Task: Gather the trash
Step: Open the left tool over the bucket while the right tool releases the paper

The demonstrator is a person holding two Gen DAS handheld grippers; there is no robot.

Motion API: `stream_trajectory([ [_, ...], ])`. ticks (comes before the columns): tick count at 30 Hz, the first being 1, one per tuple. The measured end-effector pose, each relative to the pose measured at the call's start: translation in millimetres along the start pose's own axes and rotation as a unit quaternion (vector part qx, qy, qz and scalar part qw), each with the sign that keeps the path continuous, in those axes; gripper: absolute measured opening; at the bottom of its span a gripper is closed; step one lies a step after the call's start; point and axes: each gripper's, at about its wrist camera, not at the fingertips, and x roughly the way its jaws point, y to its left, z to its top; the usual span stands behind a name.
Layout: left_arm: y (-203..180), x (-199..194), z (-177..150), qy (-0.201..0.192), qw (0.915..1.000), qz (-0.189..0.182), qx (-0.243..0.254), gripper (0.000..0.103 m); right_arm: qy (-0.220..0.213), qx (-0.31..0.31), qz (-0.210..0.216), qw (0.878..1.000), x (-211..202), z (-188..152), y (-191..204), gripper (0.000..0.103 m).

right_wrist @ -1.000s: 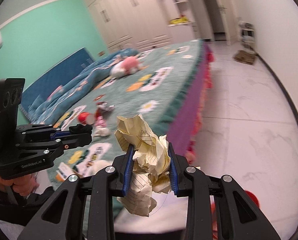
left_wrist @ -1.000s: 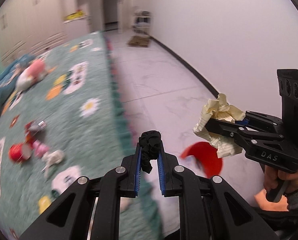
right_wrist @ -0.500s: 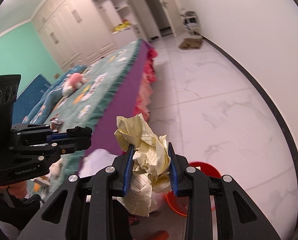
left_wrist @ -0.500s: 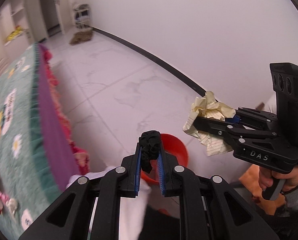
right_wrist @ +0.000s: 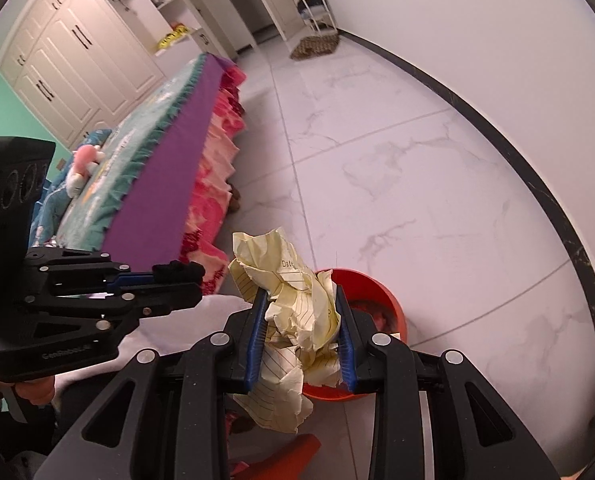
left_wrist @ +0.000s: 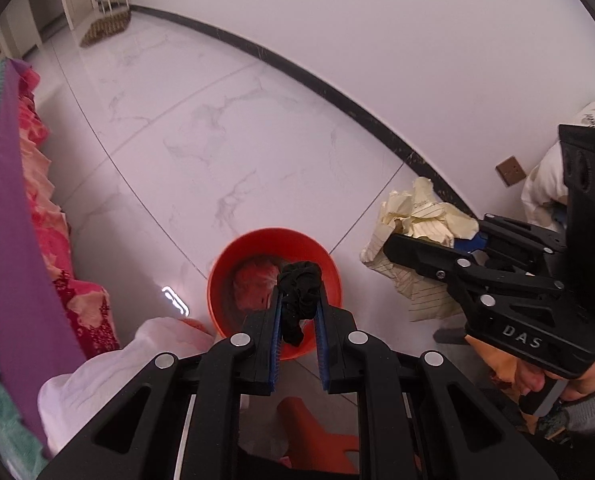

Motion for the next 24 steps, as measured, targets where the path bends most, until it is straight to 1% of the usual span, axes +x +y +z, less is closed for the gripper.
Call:
stream_trajectory([
  [2, 2.2, 11.7, 2.8, 0.009, 1.0, 0.004, 0.002, 0.017, 0.003, 0.005, -0.005, 1.0, 5.9, -1.4, -5.3, 0.031],
  [5, 2.4, 21.9, 3.6, 0.021, 0.9998, 0.006, 0.003, 0.022, 0.011, 0.006, -0.013, 1.0, 16.0, -3.0, -13.2, 0.031],
  [6, 3.7, 26.0, 4.1, 0.024, 0.9996, 0.011, 0.006, 0.026, 0.015, 0.005, -0.016, 1.0, 20.6, -2.8, -12.4, 0.031],
  [7, 3.6, 27.4, 5.2, 0.024, 0.9996, 0.016, 0.007, 0.034, 0.018, 0.005, -0.017, 1.0, 24.3, -3.1, -13.6, 0.031],
  [9, 5.8, 28.5, 6.7, 0.022, 0.9995, 0.021, 0.009, 0.039, 0.028, 0.007, -0.016, 0.999, 35.1, -3.7, -14.3, 0.031],
  [11, 7.3, 28.8, 7.7, 0.021, 0.9994, 0.026, 0.009, 0.05, 0.036, 0.007, -0.015, 0.999, 45.2, -3.9, -13.5, 0.031],
  [13, 10.2, 29.1, 7.6, 0.02, 0.9991, 0.036, 0.01, 0.052, 0.044, 0.008, -0.012, 0.999, 55.9, -3.5, -12.0, 0.032],
  [18, 15.4, 30.7, 7.7, 0.026, 0.9988, 0.041, 0.005, 0.052, 0.061, -0.002, -0.01, 0.998, 76.4, -0.5, -6.2, 0.033],
  [20, 16.3, 30.4, 7.8, 0.026, 0.999, 0.038, 0.003, 0.052, 0.067, -0.007, -0.014, 0.998, 82.0, -0.7, -4.7, 0.04],
  [22, 17.1, 30.1, 7.8, 0.026, 0.9989, 0.039, 0.002, 0.052, 0.072, -0.01, -0.016, 0.997, 86.4, -1.0, -2.1, 0.045],
  [23, 17.5, 30.0, 7.7, 0.027, 0.9988, 0.04, 0.002, 0.052, 0.072, -0.011, -0.021, 0.997, 87.6, -1.3, -1.1, 0.049],
  [24, 18.4, 30.2, 7.2, 0.027, 0.9988, 0.041, 0.002, 0.052, 0.071, -0.012, -0.024, 0.997, 88.0, -1.7, -0.4, 0.051],
])
